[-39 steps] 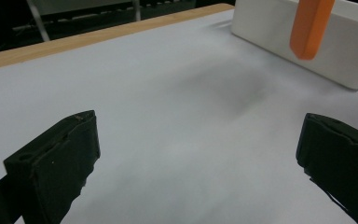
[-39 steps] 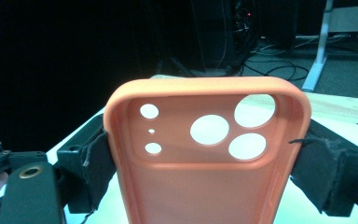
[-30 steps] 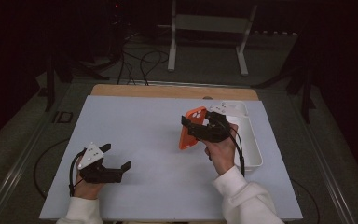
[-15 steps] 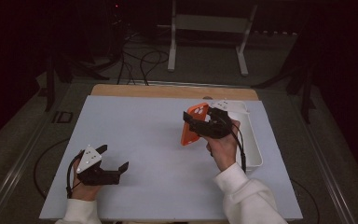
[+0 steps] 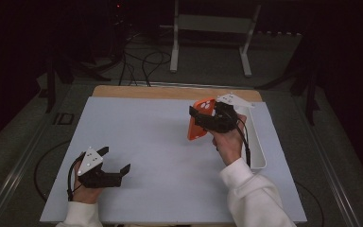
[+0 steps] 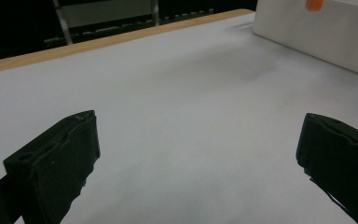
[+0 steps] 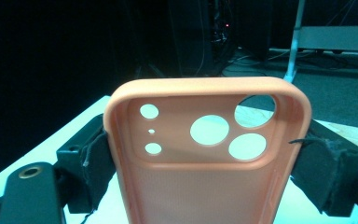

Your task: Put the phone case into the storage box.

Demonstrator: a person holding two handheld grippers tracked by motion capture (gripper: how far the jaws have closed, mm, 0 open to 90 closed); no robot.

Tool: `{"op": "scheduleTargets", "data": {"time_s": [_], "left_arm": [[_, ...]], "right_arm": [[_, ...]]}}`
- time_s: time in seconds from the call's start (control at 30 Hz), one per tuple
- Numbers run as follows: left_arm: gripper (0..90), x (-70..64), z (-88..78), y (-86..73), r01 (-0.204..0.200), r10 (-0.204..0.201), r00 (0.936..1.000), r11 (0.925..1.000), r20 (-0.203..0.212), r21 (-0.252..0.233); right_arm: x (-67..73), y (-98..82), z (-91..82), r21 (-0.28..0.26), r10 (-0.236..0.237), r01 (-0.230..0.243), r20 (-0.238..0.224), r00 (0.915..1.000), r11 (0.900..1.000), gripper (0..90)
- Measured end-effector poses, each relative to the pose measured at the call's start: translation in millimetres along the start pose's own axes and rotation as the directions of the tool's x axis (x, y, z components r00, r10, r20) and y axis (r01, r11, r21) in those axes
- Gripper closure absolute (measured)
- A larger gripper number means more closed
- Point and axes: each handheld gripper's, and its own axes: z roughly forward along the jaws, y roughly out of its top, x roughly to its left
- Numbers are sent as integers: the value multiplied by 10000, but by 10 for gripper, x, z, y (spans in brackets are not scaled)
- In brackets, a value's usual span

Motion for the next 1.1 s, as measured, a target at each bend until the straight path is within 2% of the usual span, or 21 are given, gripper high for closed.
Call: {"op": "scheduleTargets", "data": {"time_s": [1.1], "left_arm": [[0, 2, 11, -1, 84, -84, 10000, 10000, -26, 3]], "right_arm": [[-193, 200, 158, -337, -306, 320, 400, 9987, 9989, 159]]}}
